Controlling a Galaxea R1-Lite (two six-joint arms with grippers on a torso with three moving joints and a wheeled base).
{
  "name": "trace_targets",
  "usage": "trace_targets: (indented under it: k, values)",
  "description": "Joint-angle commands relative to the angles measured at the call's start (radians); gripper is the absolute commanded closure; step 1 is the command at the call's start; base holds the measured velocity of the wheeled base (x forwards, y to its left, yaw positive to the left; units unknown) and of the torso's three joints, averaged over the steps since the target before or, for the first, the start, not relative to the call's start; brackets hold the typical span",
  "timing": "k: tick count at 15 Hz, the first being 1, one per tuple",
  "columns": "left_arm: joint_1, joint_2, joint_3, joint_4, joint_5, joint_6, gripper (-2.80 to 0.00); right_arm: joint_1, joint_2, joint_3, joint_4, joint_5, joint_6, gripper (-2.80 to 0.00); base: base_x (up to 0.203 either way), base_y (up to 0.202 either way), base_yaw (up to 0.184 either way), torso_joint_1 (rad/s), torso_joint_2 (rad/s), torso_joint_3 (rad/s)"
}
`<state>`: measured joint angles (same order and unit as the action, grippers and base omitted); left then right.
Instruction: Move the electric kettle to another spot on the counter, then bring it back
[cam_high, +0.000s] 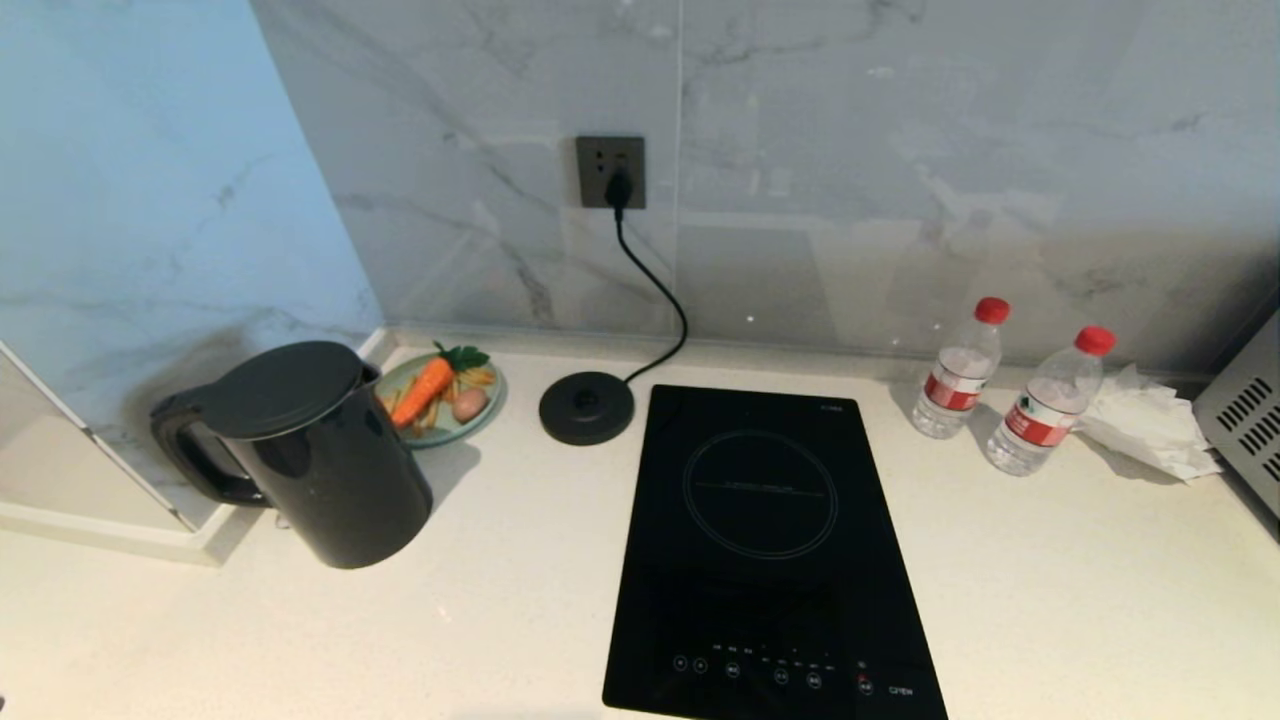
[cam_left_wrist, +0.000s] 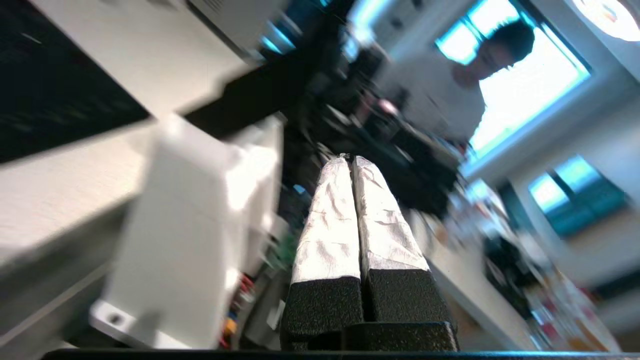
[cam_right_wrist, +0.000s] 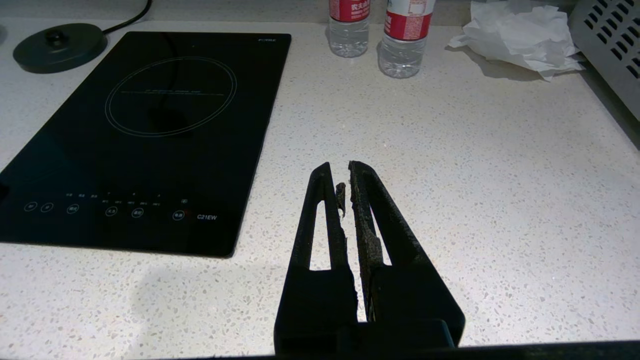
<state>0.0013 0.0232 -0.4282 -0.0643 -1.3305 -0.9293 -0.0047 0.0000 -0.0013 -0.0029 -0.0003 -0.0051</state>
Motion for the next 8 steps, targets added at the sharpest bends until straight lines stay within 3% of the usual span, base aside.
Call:
trace_targets:
  k: [1,2,4,6,7,8]
  values:
    - [0.001,-0.013,0.067,-0.004,0.195,0.06,0.0,0.0,0.0,0.0,0.0,0.0,0.001,0.0,0.0,0.0,0.0,0.0,0.0,0.0]
    - [0.001,-0.012,0.098,-0.004,0.29,0.128,0.0,0.0,0.0,0.001,0.0,0.0,0.001,0.0,0.0,0.0,0.0,0.0,0.0,0.0]
    - [0.002,-0.011,0.159,0.001,0.45,0.37,0.0,0.0,0.0,0.0,0.0,0.0,0.0,0.0,0.0,0.0,0.0,0.0,0.0,0.0]
    - [0.002,-0.012,0.177,0.054,0.745,0.598,0.0,0.0,0.0,0.0,-0.001,0.0,-0.001,0.0,0.0,0.0,0.0,0.0,0.0,0.0]
    - [0.002,-0.012,0.172,0.105,0.848,0.703,0.0,0.0,0.0,0.0,0.0,0.0,0.001,0.0,0.0,0.0,0.0,0.0,0.0,0.0]
    - [0.002,-0.012,0.159,0.187,0.892,0.766,0.0,0.0,0.0,0.0,-0.001,0.0,0.0,0.0,0.0,0.0,0.0,0.0,0.0,0.0]
